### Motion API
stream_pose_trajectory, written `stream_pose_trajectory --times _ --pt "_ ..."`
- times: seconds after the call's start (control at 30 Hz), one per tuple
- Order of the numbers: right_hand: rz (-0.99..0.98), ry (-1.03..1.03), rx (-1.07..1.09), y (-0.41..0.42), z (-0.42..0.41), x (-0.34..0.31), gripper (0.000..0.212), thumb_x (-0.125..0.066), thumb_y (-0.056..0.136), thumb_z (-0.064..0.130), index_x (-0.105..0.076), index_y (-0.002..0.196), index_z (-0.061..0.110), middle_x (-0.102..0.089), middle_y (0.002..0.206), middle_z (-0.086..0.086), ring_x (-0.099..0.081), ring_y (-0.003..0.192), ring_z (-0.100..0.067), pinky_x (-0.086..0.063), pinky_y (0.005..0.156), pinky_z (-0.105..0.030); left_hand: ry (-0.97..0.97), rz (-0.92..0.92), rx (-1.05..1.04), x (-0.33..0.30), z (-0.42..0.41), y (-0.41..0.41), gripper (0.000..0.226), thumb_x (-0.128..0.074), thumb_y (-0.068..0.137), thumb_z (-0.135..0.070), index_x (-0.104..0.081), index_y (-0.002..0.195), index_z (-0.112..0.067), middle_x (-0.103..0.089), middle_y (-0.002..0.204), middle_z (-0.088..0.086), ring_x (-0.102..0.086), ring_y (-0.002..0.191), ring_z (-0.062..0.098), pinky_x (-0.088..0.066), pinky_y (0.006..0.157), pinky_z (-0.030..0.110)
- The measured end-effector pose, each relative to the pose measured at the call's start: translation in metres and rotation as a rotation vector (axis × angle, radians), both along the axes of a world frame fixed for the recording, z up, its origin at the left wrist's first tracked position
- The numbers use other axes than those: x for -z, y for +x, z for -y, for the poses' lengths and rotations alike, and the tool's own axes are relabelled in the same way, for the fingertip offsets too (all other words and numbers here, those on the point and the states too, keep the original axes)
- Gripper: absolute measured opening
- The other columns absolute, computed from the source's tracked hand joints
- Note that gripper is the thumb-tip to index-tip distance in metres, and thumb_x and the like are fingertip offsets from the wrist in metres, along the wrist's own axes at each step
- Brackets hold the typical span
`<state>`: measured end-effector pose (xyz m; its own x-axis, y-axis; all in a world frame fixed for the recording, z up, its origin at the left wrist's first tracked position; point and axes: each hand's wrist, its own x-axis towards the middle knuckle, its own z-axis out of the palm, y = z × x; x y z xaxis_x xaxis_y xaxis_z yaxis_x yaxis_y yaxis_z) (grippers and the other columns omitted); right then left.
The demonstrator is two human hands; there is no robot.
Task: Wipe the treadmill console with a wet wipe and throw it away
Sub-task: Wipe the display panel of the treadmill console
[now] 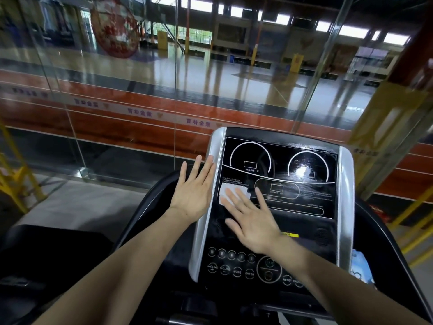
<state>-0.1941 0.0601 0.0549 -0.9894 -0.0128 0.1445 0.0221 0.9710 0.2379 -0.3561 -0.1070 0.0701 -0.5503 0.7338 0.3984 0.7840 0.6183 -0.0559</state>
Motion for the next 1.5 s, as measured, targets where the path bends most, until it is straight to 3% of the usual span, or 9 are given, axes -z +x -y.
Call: stream_pose_trajectory --times 0.13,0.23,0.47,0.57,0.77,0.97,1.1,1.3,1.5 --pt "-0.087 0.065 0.056 -0.027 -0.037 -0.033 0.062 -0.015 0.109 0.056 -0.022 0.165 0.033 -0.016 0.173 0.006 -0.016 0.161 -0.018 0.001 0.125 -0.068 0.032 -0.023 0.022 -0.007 -0.004 0.001 0.064 -0.020 0.107 -0.034 -0.003 0.165 -0.013 0.012 0.174 0.009 0.018 0.159 0.028 0.004 0.128 0.058" --pt "-0.114 0.029 0.203 -0.051 -0.063 -0.067 0.064 -0.003 0.106 0.058 -0.006 0.166 0.036 0.003 0.175 0.009 0.000 0.162 -0.015 0.014 0.124 -0.064 0.043 -0.027 0.038 -0.011 -0.010 0.002 0.064 -0.022 0.107 -0.034 -0.008 0.166 -0.012 0.007 0.174 0.010 0.016 0.160 0.027 0.004 0.128 0.056" --pt "-0.074 -0.017 0.066 0.015 -0.024 0.004 0.061 -0.017 0.111 0.055 -0.018 0.167 0.032 -0.008 0.175 0.007 -0.002 0.162 -0.017 0.003 0.127 -0.064 0.078 -0.007 0.068 -0.004 -0.021 0.002 0.064 -0.027 0.108 -0.032 -0.009 0.165 -0.010 0.008 0.174 0.016 0.017 0.159 0.030 0.000 0.130 0.051" --pt "-0.029 0.025 0.050 0.016 -0.034 -0.004 0.060 -0.017 0.110 0.056 -0.020 0.166 0.035 -0.010 0.173 0.010 -0.006 0.162 -0.014 0.001 0.126 -0.065 0.080 -0.023 0.058 -0.004 -0.022 0.002 0.064 -0.027 0.108 -0.032 -0.009 0.165 -0.010 0.009 0.173 0.017 0.016 0.159 0.031 0.000 0.130 0.053" --pt "-0.107 -0.038 0.256 -0.035 -0.073 -0.068 0.070 0.007 0.102 0.061 -0.002 0.167 0.038 0.008 0.174 0.012 0.008 0.161 -0.012 0.022 0.122 -0.061 0.084 -0.077 0.077 -0.007 -0.029 0.005 0.066 -0.031 0.107 -0.036 -0.012 0.165 -0.012 0.004 0.173 0.019 0.013 0.160 0.031 -0.002 0.129 0.056" --pt "-0.078 -0.036 0.132 0.032 -0.037 0.002 0.062 -0.012 0.111 0.056 -0.015 0.167 0.032 -0.008 0.175 0.008 -0.002 0.162 -0.015 0.003 0.127 -0.064 0.104 -0.075 0.085 -0.003 -0.034 0.006 0.067 -0.032 0.107 -0.037 -0.011 0.165 -0.010 0.004 0.173 0.020 0.010 0.160 0.032 -0.006 0.129 0.054" --pt "-0.008 0.008 0.098 0.034 -0.051 -0.006 0.061 -0.011 0.111 0.056 -0.019 0.166 0.034 -0.013 0.173 0.011 -0.007 0.161 -0.012 0.000 0.126 -0.067 0.108 -0.065 0.089 -0.002 -0.035 0.005 0.067 -0.031 0.107 -0.037 -0.010 0.165 -0.010 0.006 0.173 0.019 0.011 0.160 0.031 -0.004 0.130 0.053" --pt "-0.126 -0.095 0.291 -0.024 -0.083 -0.066 0.059 -0.006 0.110 0.056 -0.001 0.166 0.039 0.011 0.173 0.014 0.012 0.159 -0.007 0.026 0.121 -0.056 0.099 -0.066 0.103 -0.006 -0.041 0.007 0.065 -0.028 0.108 -0.038 -0.010 0.165 -0.012 0.005 0.173 0.018 0.012 0.160 0.031 -0.004 0.129 0.053" --pt "-0.082 -0.107 0.212 0.047 -0.043 0.002 0.060 -0.011 0.111 0.056 -0.007 0.167 0.036 0.002 0.175 0.011 0.009 0.161 -0.011 0.011 0.127 -0.061 0.065 -0.102 0.131 -0.005 -0.048 0.017 0.065 -0.028 0.108 -0.039 -0.010 0.166 -0.014 0.002 0.174 0.017 0.010 0.160 0.033 -0.004 0.128 0.057"
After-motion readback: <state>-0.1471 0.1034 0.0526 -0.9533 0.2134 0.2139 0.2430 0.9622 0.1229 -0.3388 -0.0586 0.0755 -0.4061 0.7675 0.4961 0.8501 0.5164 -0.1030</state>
